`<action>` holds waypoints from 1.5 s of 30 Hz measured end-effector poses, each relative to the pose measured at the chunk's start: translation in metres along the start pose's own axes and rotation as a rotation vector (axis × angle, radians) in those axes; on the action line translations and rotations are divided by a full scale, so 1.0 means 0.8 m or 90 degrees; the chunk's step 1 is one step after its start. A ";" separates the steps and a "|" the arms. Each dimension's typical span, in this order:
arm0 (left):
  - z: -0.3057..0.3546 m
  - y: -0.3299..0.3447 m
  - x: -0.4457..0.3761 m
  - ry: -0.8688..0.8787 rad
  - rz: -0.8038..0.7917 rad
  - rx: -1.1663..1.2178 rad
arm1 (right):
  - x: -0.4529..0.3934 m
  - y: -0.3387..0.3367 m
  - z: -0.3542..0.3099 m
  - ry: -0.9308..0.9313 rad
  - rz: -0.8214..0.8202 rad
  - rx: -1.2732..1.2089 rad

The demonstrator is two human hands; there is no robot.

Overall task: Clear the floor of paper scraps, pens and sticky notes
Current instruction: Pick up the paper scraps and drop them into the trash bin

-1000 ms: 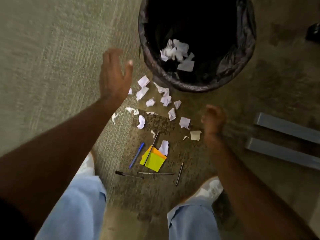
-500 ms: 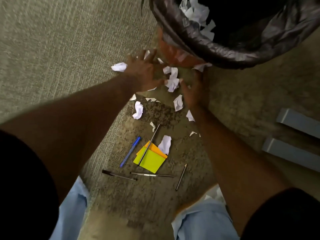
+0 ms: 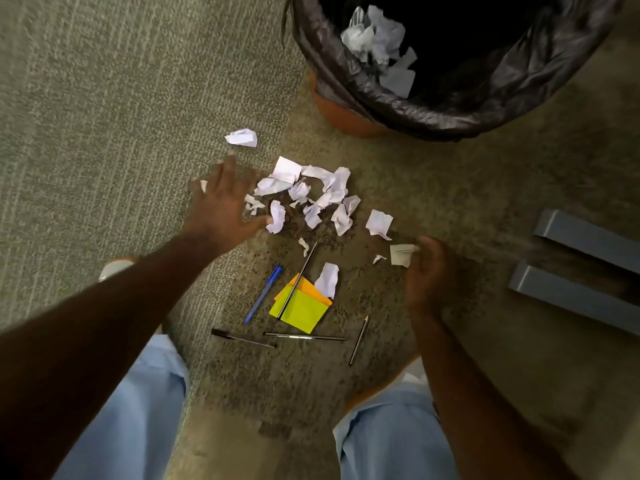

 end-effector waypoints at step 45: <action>-0.037 -0.063 -0.036 -0.272 0.053 0.584 | 0.005 0.106 -0.220 0.000 -0.245 -0.249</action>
Point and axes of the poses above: each hand's wrist, its own x-axis away from the middle knuckle, its own y-axis out of the palm, z = x × y, the point moved 9 cm from there along -x, towards the middle knuckle, and after that the axes turned 9 degrees about z, right-handed, at the moved point
